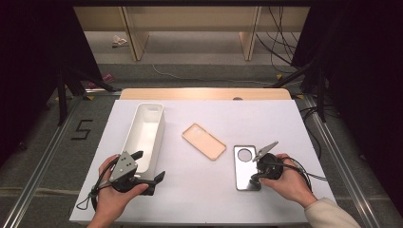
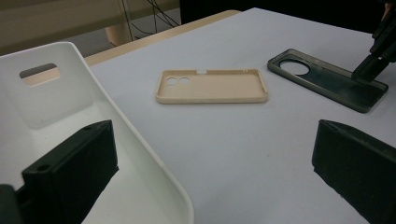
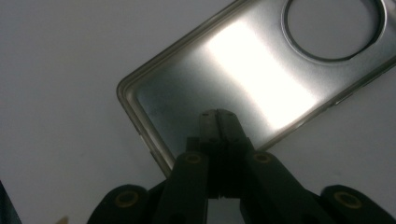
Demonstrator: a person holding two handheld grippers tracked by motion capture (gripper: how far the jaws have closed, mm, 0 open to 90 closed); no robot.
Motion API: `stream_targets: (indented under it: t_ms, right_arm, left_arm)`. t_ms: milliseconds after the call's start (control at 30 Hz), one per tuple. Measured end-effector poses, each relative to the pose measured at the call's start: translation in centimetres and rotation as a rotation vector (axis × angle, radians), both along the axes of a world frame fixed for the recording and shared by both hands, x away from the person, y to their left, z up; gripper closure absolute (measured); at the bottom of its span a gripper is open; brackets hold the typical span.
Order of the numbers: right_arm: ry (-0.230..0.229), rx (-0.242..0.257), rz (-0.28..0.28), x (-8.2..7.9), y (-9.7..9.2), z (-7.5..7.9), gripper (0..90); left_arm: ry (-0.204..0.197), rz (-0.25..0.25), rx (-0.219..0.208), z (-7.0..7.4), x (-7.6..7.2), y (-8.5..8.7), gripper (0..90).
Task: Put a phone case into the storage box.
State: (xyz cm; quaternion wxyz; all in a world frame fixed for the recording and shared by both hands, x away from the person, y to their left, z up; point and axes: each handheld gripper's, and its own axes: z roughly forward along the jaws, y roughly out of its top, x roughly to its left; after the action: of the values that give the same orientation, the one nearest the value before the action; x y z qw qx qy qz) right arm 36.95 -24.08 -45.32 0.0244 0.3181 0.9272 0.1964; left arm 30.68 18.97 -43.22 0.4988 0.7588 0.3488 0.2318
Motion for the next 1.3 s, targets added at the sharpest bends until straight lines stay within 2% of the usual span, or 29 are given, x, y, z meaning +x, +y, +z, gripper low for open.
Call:
stream_targets:
  t_ms: [33, 67, 100, 133, 167, 200, 233, 267, 300, 367, 433, 500, 600, 733, 1300]
  right_arm:
    - [0.0, 0.0, 0.0, 0.0, 0.0, 0.0, 89.3]
    - [-0.017, -0.007, 0.032, -0.1, 0.3, 0.4, 81.5]
    - [-0.017, -0.007, 0.032, -0.1, 0.3, 0.4, 81.5]
    - [-0.054, -0.033, 0.094, -0.3, 0.8, 0.7, 74.6]
    - [-0.064, -0.048, 0.122, -0.3, 1.0, 0.8, 69.7]
    - [-0.064, -0.048, 0.122, -0.3, 1.0, 0.8, 69.7]
    - [-0.077, -0.075, 0.161, -0.4, 1.3, 1.0, 64.3]
    - [-0.091, -0.127, 0.239, -0.7, 1.8, 1.2, 58.2]
    - [-0.091, -0.127, 0.239, -0.7, 1.8, 1.2, 58.2]
    - [-0.11, -0.164, 0.312, -1.0, 2.2, 1.3, 50.3]
    - [-0.106, -0.209, 0.377, -1.3, 2.6, 1.2, 45.3]
    - [-0.115, -0.25, 0.422, -1.5, 3.0, 1.0, 39.6]
    - [-0.141, -0.3, 0.447, -1.7, 3.5, 0.7, 34.4]
    - [-0.144, -0.336, 0.47, -1.7, 3.9, 0.5, 33.5]
    - [-0.139, -0.374, 0.487, -1.6, 4.7, 0.2, 34.7]
  left_arm:
    - [0.001, 0.0, 0.0, 0.0, 0.0, 0.0, 0.0]
    - [0.001, 0.0, 0.001, 0.0, 0.0, 0.0, 0.0]
    - [0.001, 0.0, 0.001, 0.0, 0.0, 0.0, 0.0]
    - [0.001, 0.0, 0.002, 0.0, 0.0, 0.0, 0.0]
    - [0.001, -0.001, 0.002, 0.0, 0.0, 0.0, 0.0]
    - [0.001, -0.001, 0.002, 0.0, 0.0, 0.0, 0.0]
    - [0.001, -0.001, 0.002, 0.0, 0.0, 0.0, 0.0]
    - [0.0, 0.0, 0.002, 0.0, 0.0, 0.0, 0.0]
    - [0.0, -0.001, 0.002, 0.0, 0.0, 0.0, 0.0]
    - [0.0, 0.0, 0.002, 0.0, 0.0, -0.1, 0.0]
    - [0.0, 0.0, 0.003, 0.0, 0.0, -0.1, 0.0]
    - [0.0, -0.002, 0.004, 0.0, 0.0, -0.1, 0.0]
    - [-0.001, -0.002, 0.003, 0.0, 0.0, -0.1, 0.0]
    - [-0.001, -0.002, 0.003, 0.0, 0.0, -0.1, 0.0]
    - [0.0, -0.001, 0.02, -0.1, 0.1, -0.1, 0.0]
